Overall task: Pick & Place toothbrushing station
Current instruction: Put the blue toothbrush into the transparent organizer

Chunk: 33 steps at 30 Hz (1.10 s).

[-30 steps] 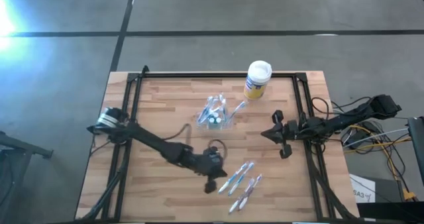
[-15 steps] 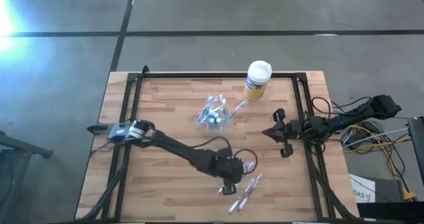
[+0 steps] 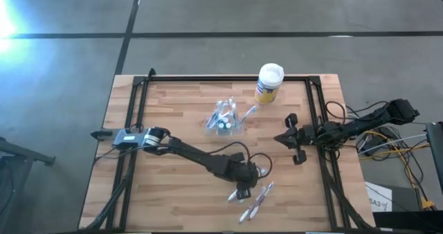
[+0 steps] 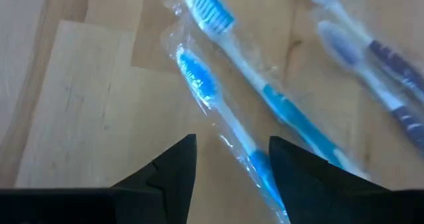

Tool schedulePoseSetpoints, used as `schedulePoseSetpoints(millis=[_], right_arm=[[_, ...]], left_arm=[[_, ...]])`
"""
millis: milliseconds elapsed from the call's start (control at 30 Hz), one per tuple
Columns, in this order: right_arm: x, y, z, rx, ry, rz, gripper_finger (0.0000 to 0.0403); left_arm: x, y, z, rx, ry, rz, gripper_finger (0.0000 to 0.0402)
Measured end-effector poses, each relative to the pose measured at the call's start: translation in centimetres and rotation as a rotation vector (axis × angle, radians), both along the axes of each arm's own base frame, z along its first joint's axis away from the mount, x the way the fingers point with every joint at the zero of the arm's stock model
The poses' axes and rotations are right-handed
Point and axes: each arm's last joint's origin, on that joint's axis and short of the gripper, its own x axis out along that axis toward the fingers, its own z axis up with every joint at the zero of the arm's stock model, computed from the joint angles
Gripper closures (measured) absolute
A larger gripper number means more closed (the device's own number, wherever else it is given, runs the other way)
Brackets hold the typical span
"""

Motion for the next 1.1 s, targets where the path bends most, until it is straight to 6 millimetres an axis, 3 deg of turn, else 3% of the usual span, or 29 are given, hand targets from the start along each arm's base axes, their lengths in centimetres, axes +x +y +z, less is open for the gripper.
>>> schedulePoseSetpoints(millis=[367, 500, 667, 867, 1100], right_arm=[[0.0, 0.0, 0.0, -0.002, 0.002, -0.008, 0.0394], [0.0, 0.0, -0.1, -0.007, 0.006, -0.01, 0.0394], [0.0, 0.0, -0.1, 0.0, 0.007, -0.014, 0.0394], [0.0, 0.0, -0.1, 0.002, 0.007, -0.015, 0.0394], [0.0, 0.0, -0.1, 0.004, 0.006, -0.015, 0.0394]], left_arm=[[-0.1, 1.0, -0.8, 0.043, 0.032, -0.032, 0.0235], [-0.2, 1.0, -0.9, 0.061, 0.035, -0.048, 0.028], [-0.2, 1.0, -0.6, 0.073, 0.032, -0.072, 0.0372], [-0.8, 0.9, 1.1, 0.084, 0.011, -0.114, 0.0394], [-2.2, 0.0, 5.3, 0.141, -0.084, -0.168, 0.0399]])
